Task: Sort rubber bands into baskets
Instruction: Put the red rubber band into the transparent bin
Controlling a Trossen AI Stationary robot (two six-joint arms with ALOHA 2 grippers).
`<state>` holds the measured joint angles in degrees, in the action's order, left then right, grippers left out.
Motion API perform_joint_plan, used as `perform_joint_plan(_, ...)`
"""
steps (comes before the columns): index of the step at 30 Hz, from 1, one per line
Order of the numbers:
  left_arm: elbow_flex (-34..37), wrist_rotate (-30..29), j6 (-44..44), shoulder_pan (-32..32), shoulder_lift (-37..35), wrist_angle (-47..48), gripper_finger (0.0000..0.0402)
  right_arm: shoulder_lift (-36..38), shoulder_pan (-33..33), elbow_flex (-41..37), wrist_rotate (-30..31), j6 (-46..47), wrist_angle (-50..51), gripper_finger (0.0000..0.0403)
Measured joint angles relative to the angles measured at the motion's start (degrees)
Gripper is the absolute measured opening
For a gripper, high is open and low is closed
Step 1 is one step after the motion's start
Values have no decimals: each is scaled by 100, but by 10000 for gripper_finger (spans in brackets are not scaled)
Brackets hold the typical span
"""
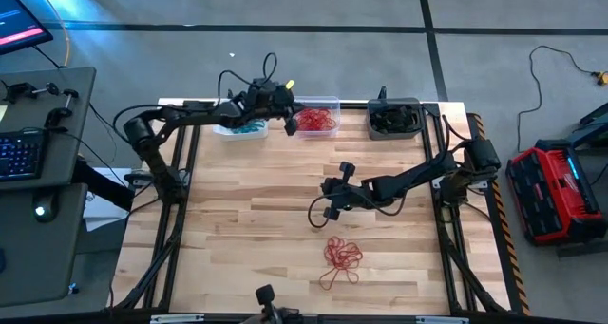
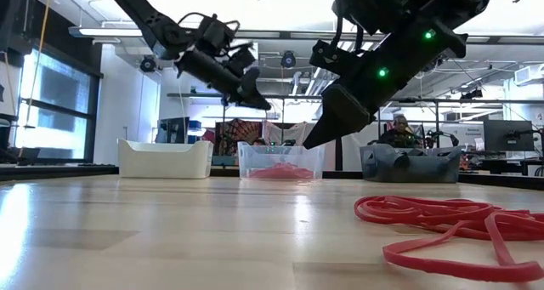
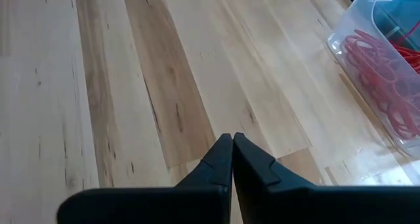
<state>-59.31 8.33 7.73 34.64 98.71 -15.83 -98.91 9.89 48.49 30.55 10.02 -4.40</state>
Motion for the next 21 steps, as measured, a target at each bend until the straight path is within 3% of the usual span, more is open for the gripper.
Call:
perform_joint_plan(6,2,-13,36,23,186,187,2,0,0,0,0,0,-4,0)
perform_joint_plan(9,4,-372,46,-5,169,294,14,0,0,0,1,9,-7,0)
perform_joint_plan(12,4,-613,104,-37,125,503,36,0,0,0,-18,24,-9,0)
perform_joint_plan(21,7,-312,60,-323,101,605,115,0,0,0,-280,2,2,0)
